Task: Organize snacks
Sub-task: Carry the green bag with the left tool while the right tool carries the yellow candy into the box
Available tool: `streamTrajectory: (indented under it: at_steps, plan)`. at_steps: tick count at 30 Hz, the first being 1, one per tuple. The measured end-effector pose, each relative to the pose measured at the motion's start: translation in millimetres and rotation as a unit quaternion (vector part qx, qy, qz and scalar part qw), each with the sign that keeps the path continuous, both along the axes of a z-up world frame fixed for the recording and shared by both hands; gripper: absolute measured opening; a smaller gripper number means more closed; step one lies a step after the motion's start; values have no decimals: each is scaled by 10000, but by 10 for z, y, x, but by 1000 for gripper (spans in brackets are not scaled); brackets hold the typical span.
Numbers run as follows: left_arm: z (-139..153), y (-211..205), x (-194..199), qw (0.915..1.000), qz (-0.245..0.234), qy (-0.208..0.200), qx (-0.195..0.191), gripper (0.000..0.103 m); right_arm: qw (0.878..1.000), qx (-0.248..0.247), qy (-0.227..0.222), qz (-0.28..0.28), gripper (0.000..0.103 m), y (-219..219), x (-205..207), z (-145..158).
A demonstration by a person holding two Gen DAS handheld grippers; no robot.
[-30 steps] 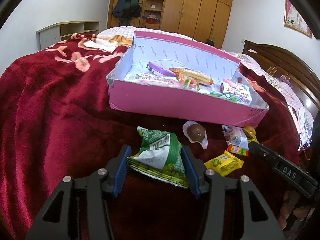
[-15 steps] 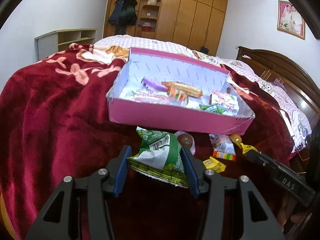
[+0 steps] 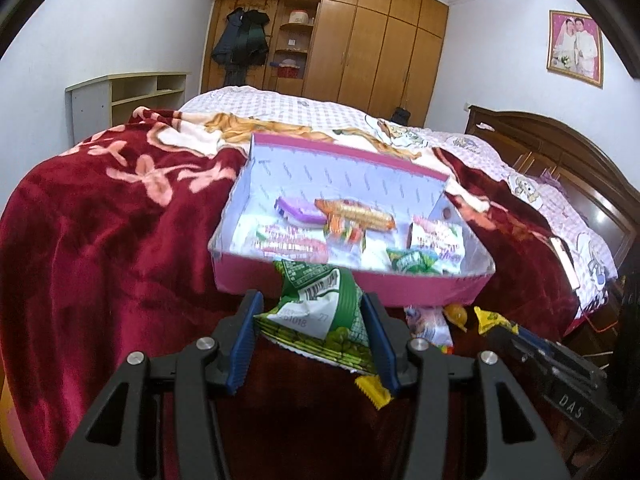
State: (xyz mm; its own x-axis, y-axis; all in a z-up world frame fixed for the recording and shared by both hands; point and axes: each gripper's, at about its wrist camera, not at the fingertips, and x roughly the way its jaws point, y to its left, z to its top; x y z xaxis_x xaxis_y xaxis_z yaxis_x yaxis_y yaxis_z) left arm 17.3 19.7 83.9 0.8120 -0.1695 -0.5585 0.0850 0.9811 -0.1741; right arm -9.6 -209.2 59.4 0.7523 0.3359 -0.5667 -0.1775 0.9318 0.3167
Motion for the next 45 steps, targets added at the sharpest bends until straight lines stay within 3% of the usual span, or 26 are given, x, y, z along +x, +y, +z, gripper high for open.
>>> streamTrajectory:
  at_steps: [17, 32, 45]
  plan:
    - [322, 36, 376, 9996, -5, -260, 142, 53, 9989, -320, -323, 152, 30, 104, 268, 366]
    - [299, -156, 828, 9991, -123, -121, 383, 53, 9986, -446, -297, -10, 30, 18, 725, 469]
    - [121, -200, 1150, 9991, -175, 154, 360, 54, 9994, -346, -7, -32, 30, -31, 1250, 336]
